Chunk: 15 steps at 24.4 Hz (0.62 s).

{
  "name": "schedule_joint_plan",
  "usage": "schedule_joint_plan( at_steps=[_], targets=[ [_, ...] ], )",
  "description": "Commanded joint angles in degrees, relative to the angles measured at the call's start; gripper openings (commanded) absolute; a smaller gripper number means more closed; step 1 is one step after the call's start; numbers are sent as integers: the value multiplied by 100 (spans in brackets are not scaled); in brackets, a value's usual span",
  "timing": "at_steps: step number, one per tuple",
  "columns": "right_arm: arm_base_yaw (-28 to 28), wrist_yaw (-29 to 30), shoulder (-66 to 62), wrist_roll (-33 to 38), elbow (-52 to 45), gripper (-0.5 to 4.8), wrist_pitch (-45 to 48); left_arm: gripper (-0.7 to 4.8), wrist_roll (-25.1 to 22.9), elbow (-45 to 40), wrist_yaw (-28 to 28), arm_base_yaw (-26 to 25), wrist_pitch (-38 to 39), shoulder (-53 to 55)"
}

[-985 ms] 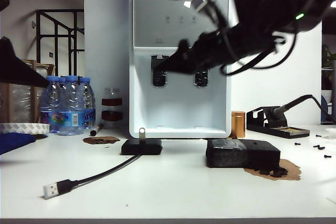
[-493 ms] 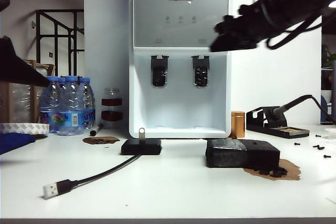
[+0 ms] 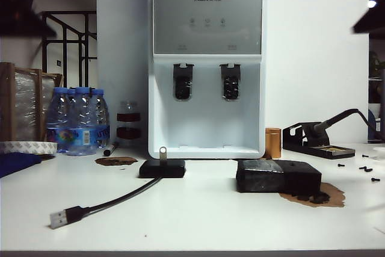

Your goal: Take the USB flash drive out of the black sponge and insert it into the slot on top of the black USB adpator box.

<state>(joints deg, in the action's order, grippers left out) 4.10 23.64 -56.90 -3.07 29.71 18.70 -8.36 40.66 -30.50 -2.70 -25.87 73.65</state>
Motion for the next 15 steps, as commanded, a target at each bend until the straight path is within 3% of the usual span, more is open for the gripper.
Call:
schedule_joint_plan(
  at_steps=[1, 6, 8, 15],
  targets=[
    [70, 61, 811, 247, -566, -5, 76, -4, 647, 199, 468, -2, -564, -181],
    [68, 162, 1919, 354, -1504, -5, 223, -4, 1172, 396, 595, 0, -612, -555],
    [68, -111, 2483, 485, -1945, -5, 313, -4, 1318, 431, 601, -2, -573, -828],
    [70, -271, 3657, 621, -2798, -4, 286, -4, 1331, 428, 1130, -2, 1069, -2122]
  ],
)
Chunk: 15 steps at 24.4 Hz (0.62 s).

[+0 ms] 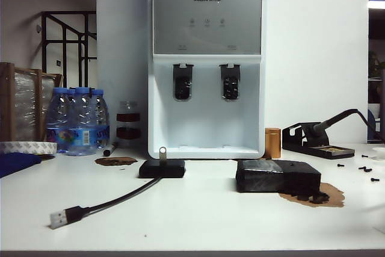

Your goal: Take the USB flash drive out of the black sponge and insert it into the slot on top of the black USB adpator box.

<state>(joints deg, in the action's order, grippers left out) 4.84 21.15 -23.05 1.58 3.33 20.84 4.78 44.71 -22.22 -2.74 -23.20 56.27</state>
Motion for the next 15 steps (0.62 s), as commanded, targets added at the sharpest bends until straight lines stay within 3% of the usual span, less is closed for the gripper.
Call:
schedule_joint_plan(
  at_steps=[1, 4, 10, 15],
  targets=[
    [-4, -22, 562, 168, -339, -4, 72, -4, 15, 22, 459, 2, 1438, -778],
    [-4, -20, 1154, 168, -356, -4, -833, -4, -4, 20, 693, 2, 2846, -1740],
    [-4, -11, 1910, 313, -356, -4, -2002, -4, -256, -24, 796, 2, 4572, -2616],
    [-7, 155, 2288, 380, -356, -1, -2616, -4, -745, -393, 817, 2, 4929, -3259]
  ],
)
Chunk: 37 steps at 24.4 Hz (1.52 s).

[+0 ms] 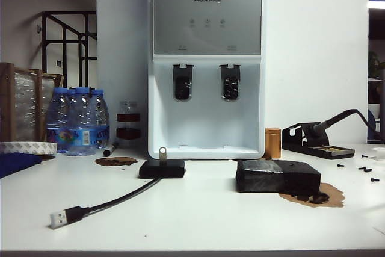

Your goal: Take the USB flash drive out of the black sponge and insert it into the slot on top of the black USB adpator box.

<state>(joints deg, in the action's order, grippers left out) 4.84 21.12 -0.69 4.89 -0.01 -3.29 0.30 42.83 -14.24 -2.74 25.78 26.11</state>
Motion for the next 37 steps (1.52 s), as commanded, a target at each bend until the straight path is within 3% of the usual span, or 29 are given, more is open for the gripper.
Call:
schedule_joint_plan(
  at_steps=[1, 10, 17, 24, 33, 37],
  targets=[
    [-9, 243, 55, 50, -22, -1, -212, -4, -302, -334, 17, 2, -74, -337],
    [-9, 374, 55, 50, -22, -1, -181, -4, -258, -1794, -26, 4, -1639, -647],
    [-7, 374, 55, 50, -22, -1, -181, -4, -125, -3189, -334, 13, -3792, -649],
    [-7, 374, 55, 50, -22, -1, -181, -4, 20, -4177, -354, 11, -4970, -662],
    [-7, 374, 55, 50, -22, -1, -181, -4, 15, -4251, -358, 13, -3707, -1445],
    [-7, 374, 55, 50, -22, -1, -181, -4, 11, -4251, -387, 13, -2369, -2492]
  ],
)
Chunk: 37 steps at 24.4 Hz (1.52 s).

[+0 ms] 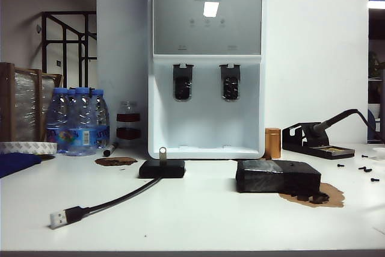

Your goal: Take the USB flash drive out of the black sponge and insert it into the slot on top of the black USB adpator box.

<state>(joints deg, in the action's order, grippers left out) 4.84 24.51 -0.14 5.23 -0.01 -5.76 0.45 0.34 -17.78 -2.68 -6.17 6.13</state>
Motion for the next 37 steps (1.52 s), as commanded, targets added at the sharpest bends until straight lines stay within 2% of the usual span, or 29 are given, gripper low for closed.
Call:
schedule_joint_plan(
  at_steps=[1, 6, 13, 16, 37],
  targets=[
    [-7, 35, 0, 13, -22, -1, 68, -4, -26, -4, -63, 7, 1099, -610],
    [-9, 37, 0, 13, -22, -1, 63, -4, -68, -4, -44, 2, 1421, -608],
    [-9, 37, 0, 13, -22, -1, 63, -4, -72, -4, -42, 4, 1427, -608],
    [-9, 37, 0, 13, -22, -1, 63, -4, -264, -4, -28, 4, 1427, -608],
    [-9, 37, 0, 13, -22, -1, 63, -4, -262, -4, -20, 2, 1425, -608]
  ],
)
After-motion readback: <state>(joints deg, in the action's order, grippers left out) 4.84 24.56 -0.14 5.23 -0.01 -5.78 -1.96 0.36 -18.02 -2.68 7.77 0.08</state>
